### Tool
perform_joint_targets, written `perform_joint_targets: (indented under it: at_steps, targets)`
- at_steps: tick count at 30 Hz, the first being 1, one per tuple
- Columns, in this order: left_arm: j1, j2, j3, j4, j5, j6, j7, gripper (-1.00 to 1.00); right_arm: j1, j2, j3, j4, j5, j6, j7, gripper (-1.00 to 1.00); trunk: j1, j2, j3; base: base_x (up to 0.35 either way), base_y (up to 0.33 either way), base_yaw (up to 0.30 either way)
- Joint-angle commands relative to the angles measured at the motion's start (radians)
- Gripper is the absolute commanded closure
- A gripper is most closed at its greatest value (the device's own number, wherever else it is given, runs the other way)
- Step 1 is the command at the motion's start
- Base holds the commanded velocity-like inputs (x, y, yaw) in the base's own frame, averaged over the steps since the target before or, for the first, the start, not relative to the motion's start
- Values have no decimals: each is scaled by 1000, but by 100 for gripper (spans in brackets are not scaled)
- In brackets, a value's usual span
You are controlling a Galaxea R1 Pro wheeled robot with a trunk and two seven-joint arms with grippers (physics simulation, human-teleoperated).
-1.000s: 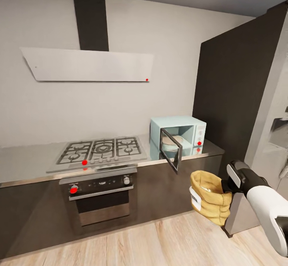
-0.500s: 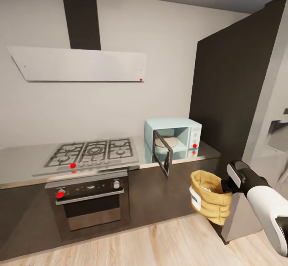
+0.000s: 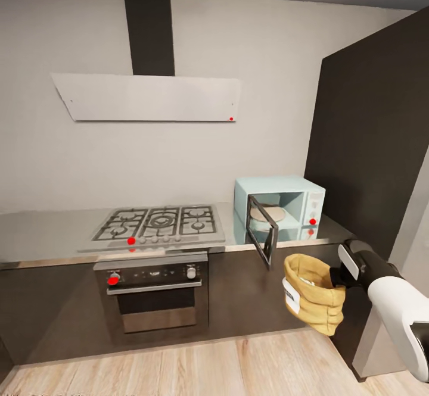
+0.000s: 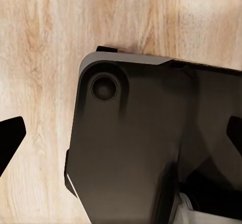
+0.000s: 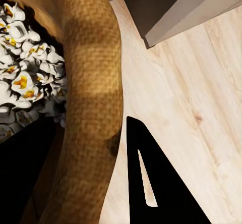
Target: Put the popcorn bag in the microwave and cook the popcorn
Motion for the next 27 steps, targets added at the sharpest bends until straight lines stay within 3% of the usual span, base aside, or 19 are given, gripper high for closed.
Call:
perform_joint_targets:
  at_steps: [1, 14, 27]
  targets:
    - [0, 0, 1, -1, 7, -2, 2, -100, 0, -1, 2, -1, -11, 3, -8, 100, 0, -1, -1, 0, 0, 89]
    - [0, -1, 1, -1, 6, -1, 2, -100, 0, -6, 0, -8, -16, 3, -5, 100, 0, -1, -1, 0, -6, 7]
    - [0, -2, 1, -1, 6, -1, 2, -100, 0, -3, 3, -11, -12, 3, -5, 100, 0, -1, -1, 0, -259, 0]
